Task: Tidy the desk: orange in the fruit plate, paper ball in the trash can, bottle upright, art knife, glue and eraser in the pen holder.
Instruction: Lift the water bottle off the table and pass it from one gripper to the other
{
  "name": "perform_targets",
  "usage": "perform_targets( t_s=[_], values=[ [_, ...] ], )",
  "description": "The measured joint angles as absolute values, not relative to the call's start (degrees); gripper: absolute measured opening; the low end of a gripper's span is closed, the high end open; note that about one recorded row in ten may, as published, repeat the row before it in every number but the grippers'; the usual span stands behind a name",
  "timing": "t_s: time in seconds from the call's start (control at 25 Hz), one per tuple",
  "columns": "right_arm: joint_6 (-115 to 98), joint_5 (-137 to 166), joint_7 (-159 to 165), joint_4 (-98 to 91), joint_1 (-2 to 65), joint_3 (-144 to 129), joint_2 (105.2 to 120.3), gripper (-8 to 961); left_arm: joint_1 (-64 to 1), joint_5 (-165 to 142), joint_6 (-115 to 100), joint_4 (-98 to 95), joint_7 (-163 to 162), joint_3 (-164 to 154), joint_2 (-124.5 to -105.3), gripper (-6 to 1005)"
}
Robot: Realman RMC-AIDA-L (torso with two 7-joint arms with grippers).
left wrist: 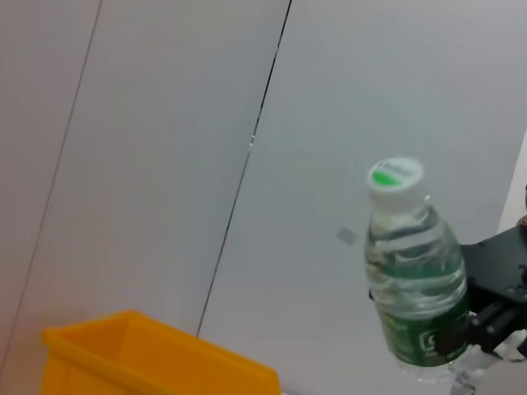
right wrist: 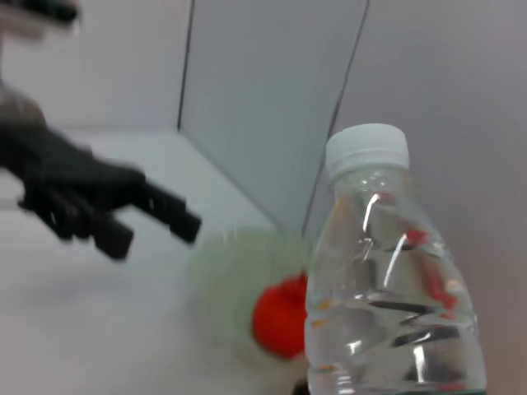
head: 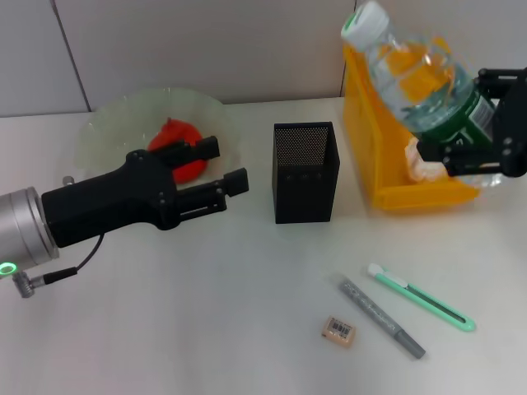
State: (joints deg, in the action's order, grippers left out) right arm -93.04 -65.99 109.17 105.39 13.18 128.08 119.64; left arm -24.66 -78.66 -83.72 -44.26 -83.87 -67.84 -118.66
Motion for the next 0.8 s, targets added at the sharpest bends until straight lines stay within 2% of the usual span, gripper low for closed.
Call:
perform_targets(
  t_s=[0.8],
  values=[
    [-97.72, -84.4, 83.39, 65.91, 13.64, 134.64, 119.25, 765, -24.06, -73.34, -83.93, -42.49, -79.3, -67.88, -118.79, 797]
  ],
)
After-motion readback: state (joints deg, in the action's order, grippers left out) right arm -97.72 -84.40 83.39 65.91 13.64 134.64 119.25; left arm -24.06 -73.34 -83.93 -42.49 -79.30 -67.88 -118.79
